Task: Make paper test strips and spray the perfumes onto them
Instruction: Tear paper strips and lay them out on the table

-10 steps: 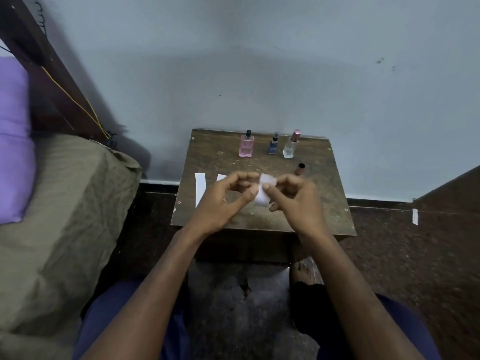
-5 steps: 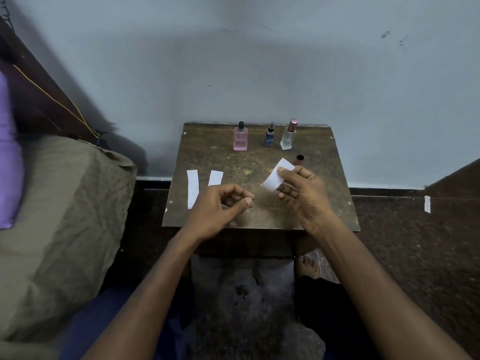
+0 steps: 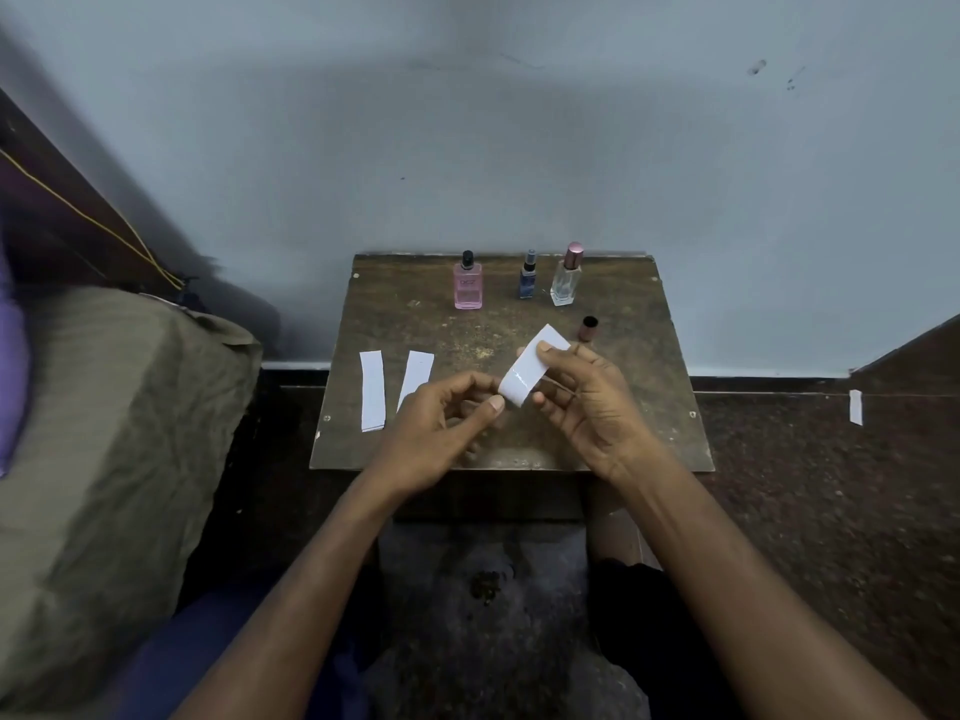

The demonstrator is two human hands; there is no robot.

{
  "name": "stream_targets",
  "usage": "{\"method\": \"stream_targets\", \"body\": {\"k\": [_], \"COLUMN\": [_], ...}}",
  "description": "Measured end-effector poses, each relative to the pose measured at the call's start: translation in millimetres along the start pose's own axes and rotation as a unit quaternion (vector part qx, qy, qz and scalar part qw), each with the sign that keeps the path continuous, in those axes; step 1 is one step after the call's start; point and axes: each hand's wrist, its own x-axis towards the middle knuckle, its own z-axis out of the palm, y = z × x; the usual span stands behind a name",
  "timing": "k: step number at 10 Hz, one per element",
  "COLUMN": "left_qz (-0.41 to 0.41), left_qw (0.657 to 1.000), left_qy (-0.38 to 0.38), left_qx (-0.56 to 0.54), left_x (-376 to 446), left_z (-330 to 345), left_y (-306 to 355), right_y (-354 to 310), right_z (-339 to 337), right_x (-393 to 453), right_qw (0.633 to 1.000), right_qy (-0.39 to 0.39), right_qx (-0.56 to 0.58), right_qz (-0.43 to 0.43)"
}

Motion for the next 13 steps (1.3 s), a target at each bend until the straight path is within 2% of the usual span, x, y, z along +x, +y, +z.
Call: {"method": "stream_targets", "body": {"k": [2,3,5,6,7,8,9,10,11,12,13], "left_qz": [-0.031,-0.051,-0.028,-0.004,0.012,0.051,0.127,0.115,0.074,0.061,0.057], "left_qw": [0.997,0.993,0.989,0.987,0.988,0.969,0.903,0.856,0.848,0.844,0.834], "left_qy": [0.066,0.1,0.141,0.151,0.147,0.161,0.073,0.012,-0.018,-0.033,-0.044], "left_qx": [-0.022,-0.027,0.036,0.047,0.054,0.179,0.404,0.504,0.524,0.533,0.547], "left_x": [3.8,3.3,1.8,-0.8,-2.9,-3.5,-7.2,-10.1,-5.1,0.8,1.8], "left_z": [-2.0,-2.9,-4.1,-8.2,-10.9,-15.8,-7.9,11.5,17.5,17.3,18.3], "left_y": [-5.8,-8.2,-10.3,-9.1,-9.1,-17.1,-28.6,-40.9,-50.6,-55.6,-56.6], "right_y": [-2.6,-4.6,-13.0,-19.4,-34.3,-59.9,-54.7,-25.5,-32.6,-55.3,-36.1], "right_z": [-11.5,-19.5,-31.8,-32.3,-32.6,-30.0,-41.0,-60.9,-60.2,-49.3,-58.5], "right_x": [4.1,6.7,2.9,-1.8,-6.1,-20.5,-18.7,-5.1,-5.6,-21.5,-18.2], "right_qw": [0.999,0.989,0.942,0.903,0.923,0.984,0.988,0.823,0.931,0.988,0.97], "right_qy": [0.02,0.037,0.012,0.002,-0.025,-0.156,-0.146,0.069,0.049,-0.141,-0.038], "right_qx": [-0.024,-0.117,-0.301,-0.396,-0.356,0.007,0.014,-0.56,-0.351,0.062,-0.24], "right_qz": [-0.024,-0.087,-0.148,-0.163,-0.145,-0.086,-0.045,-0.069,-0.092,-0.021,-0.008]}}
